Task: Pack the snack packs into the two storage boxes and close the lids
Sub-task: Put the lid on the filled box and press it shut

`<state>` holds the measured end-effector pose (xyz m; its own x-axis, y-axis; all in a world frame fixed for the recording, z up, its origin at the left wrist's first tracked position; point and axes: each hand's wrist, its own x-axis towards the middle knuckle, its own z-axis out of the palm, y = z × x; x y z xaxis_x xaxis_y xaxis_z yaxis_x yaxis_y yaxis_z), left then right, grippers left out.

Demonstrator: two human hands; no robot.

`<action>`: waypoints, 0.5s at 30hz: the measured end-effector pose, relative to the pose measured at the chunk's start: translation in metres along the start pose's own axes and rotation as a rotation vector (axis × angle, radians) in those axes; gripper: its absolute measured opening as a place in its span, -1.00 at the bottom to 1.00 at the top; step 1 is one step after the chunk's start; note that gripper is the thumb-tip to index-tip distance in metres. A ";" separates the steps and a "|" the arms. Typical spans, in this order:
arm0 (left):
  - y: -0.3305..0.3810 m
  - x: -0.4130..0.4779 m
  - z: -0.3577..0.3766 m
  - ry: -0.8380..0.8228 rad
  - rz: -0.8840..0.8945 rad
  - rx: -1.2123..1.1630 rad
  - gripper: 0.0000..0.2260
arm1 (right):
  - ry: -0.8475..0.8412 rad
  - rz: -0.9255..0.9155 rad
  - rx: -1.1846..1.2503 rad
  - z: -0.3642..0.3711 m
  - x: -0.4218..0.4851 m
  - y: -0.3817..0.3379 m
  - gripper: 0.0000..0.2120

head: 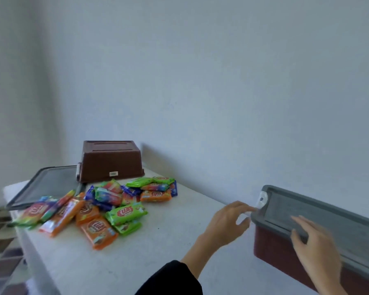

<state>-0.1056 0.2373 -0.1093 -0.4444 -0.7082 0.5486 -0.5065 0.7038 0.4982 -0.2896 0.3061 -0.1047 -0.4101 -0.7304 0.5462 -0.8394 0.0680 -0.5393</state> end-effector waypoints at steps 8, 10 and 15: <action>-0.108 -0.085 -0.150 0.203 -0.266 0.157 -0.73 | -0.352 -0.225 0.254 0.127 -0.020 -0.160 -0.67; -0.132 -0.104 -0.190 0.247 -0.342 0.191 -0.73 | -0.396 -0.260 0.277 0.151 -0.028 -0.202 -0.66; -0.192 -0.134 -0.281 0.301 -0.423 0.235 -0.76 | -0.457 -0.256 0.331 0.204 -0.040 -0.297 -0.66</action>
<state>0.2593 0.2123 -0.0895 0.0461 -0.8542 0.5180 -0.7605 0.3062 0.5726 0.0491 0.1768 -0.0973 0.0452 -0.9179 0.3942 -0.7058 -0.3086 -0.6377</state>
